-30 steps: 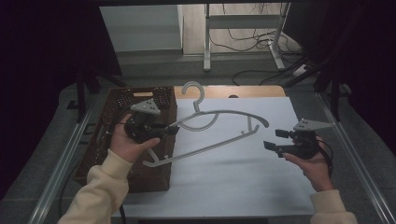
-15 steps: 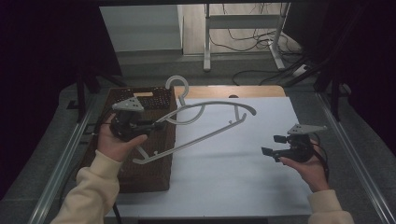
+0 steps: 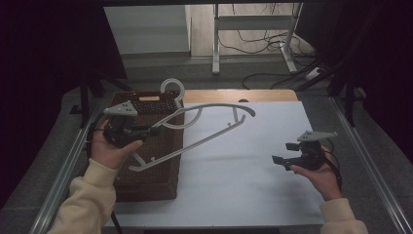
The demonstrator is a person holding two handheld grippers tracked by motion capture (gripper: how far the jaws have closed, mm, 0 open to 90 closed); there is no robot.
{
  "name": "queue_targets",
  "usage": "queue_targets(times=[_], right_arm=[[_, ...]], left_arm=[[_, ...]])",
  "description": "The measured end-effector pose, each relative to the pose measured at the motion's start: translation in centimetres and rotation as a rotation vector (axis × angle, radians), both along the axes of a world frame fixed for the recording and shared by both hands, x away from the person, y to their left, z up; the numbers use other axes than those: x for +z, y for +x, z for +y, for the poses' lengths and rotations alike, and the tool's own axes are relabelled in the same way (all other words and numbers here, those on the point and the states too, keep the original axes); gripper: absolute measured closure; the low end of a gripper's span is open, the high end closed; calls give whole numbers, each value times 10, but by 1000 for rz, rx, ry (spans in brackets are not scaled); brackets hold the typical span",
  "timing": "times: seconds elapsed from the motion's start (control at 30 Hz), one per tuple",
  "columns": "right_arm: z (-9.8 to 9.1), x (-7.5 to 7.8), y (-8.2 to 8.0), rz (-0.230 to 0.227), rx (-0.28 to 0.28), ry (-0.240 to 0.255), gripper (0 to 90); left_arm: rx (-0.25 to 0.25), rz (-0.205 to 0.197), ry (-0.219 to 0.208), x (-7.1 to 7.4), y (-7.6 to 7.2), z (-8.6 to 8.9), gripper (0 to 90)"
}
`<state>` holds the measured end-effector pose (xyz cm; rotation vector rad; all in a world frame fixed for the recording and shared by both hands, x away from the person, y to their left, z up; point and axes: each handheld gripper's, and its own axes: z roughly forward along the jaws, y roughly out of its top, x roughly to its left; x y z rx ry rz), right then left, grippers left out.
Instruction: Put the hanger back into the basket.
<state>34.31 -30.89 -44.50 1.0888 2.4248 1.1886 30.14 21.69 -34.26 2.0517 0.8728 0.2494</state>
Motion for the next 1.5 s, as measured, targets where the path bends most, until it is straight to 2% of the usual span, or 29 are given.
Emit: queue_targets(times=[0.63,0.83,1.17,1.37,1.5], right_arm=[[3,-5,1,12,-2,-31,174],[2,-5,1,15,-10,-25,174],[2,-6,1,20,-6,-28,174],[3,-7,2,24,-1,-31,174],[3,-7,2,25,-1,-31,174]], left_arm=[[84,-11,-23,0,-4,37,817],[108,-13,-24,-2,-5,46,817],[179,-9,-26,-7,-4,70,816],[235,-8,-49,-14,0,87,816],[253,-1,-50,-16,1,93,816]])
